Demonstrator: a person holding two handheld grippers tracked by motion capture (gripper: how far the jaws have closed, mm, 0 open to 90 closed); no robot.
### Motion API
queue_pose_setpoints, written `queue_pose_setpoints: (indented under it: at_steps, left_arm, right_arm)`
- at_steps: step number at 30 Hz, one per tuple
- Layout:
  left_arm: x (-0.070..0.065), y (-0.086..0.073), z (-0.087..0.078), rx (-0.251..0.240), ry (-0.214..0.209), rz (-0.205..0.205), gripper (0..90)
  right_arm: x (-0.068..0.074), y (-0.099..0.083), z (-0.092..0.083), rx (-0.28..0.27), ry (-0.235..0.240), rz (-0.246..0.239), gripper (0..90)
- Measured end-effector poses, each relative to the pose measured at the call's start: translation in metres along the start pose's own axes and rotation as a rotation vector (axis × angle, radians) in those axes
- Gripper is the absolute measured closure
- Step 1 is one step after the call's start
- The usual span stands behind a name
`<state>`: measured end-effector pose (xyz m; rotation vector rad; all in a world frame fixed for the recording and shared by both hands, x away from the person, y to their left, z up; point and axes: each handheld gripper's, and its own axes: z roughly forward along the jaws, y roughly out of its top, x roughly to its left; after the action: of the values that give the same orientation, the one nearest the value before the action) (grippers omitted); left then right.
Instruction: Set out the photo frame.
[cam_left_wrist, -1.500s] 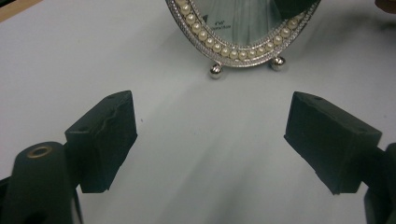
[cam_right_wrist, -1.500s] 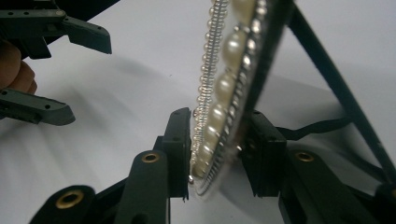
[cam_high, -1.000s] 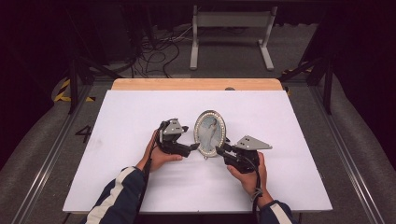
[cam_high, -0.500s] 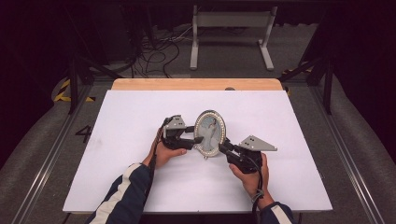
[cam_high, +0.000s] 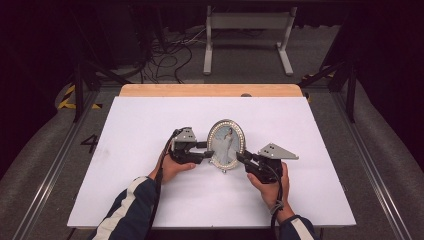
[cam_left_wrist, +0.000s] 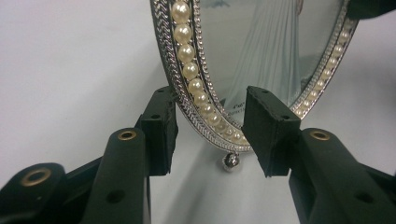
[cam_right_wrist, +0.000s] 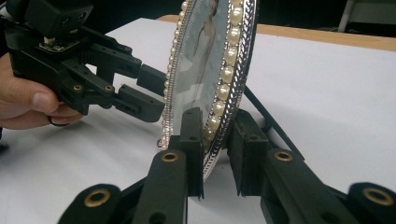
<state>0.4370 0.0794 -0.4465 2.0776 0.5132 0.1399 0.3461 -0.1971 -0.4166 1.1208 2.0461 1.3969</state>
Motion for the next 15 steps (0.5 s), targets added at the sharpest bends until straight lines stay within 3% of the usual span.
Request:
queue_pose_setpoints:
  at_steps: [2, 5, 8, 11, 15]
  left_arm:
    - [-0.0004, 0.0010, 0.0013, -0.008, 0.008, -0.002, 51.8]
    - [-0.0005, 0.0047, 0.0050, -0.010, 0.059, 0.001, 37.4]
    - [0.0010, 0.0066, 0.0053, -0.045, 0.069, 0.003, 36.8]
    - [0.0024, 0.0074, 0.0057, -0.050, 0.064, -0.005, 33.6]
    - [0.0034, 0.0092, 0.0077, -0.057, 0.030, -0.003, 40.8]
  right_arm:
    - [-0.0003, -0.0002, -0.0002, -0.001, 0.002, 0.005, 76.5]
    - [0.0010, 0.0006, -0.0012, 0.006, -0.008, -0.008, 76.3]
    - [0.0020, 0.0006, -0.0027, 0.008, -0.015, -0.011, 76.0]
    - [0.0034, 0.0016, -0.0051, -0.009, -0.026, -0.014, 75.3]
    - [0.0045, 0.0027, -0.0068, -0.028, -0.041, -0.013, 76.2]
